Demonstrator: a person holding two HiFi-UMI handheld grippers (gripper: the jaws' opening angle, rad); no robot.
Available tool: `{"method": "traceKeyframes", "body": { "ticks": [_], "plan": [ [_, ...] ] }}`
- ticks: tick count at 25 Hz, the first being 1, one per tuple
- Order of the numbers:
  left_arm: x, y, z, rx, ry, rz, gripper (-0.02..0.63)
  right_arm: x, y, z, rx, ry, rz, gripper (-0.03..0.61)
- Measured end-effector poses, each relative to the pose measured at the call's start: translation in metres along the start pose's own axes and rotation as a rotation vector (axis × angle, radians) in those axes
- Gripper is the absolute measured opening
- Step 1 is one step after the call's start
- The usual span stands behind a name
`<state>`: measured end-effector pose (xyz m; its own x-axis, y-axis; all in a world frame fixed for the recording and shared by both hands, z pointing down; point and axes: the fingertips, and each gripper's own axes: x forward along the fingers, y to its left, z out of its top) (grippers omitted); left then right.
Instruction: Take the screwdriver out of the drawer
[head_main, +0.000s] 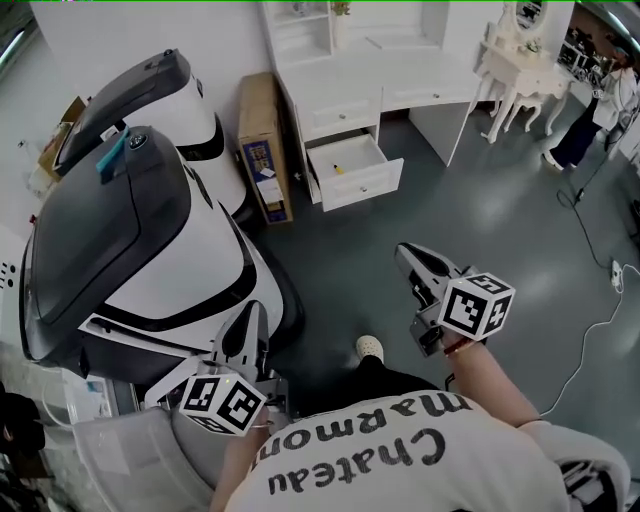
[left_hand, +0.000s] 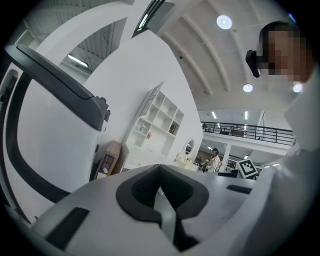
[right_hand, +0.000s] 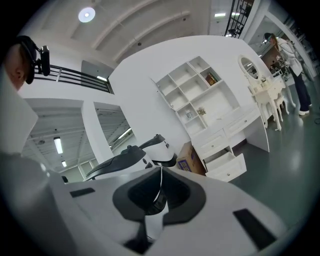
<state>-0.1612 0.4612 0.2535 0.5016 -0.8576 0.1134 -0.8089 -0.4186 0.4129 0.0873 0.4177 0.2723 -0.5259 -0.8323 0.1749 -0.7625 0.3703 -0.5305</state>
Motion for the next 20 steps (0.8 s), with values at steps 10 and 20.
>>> {"method": "traceKeyframes", "body": {
  "ticks": [10, 20],
  "plan": [
    [0.112, 0.005, 0.054, 0.014, -0.085, 0.019, 0.021, 0.085, -0.054, 0.097, -0.064, -0.008, 0.057, 0.028],
    [0.203, 0.005, 0.084, 0.038, -0.139, 0.051, 0.022, 0.141, -0.108, 0.166, -0.091, -0.035, 0.109, 0.029]
  ]
}}
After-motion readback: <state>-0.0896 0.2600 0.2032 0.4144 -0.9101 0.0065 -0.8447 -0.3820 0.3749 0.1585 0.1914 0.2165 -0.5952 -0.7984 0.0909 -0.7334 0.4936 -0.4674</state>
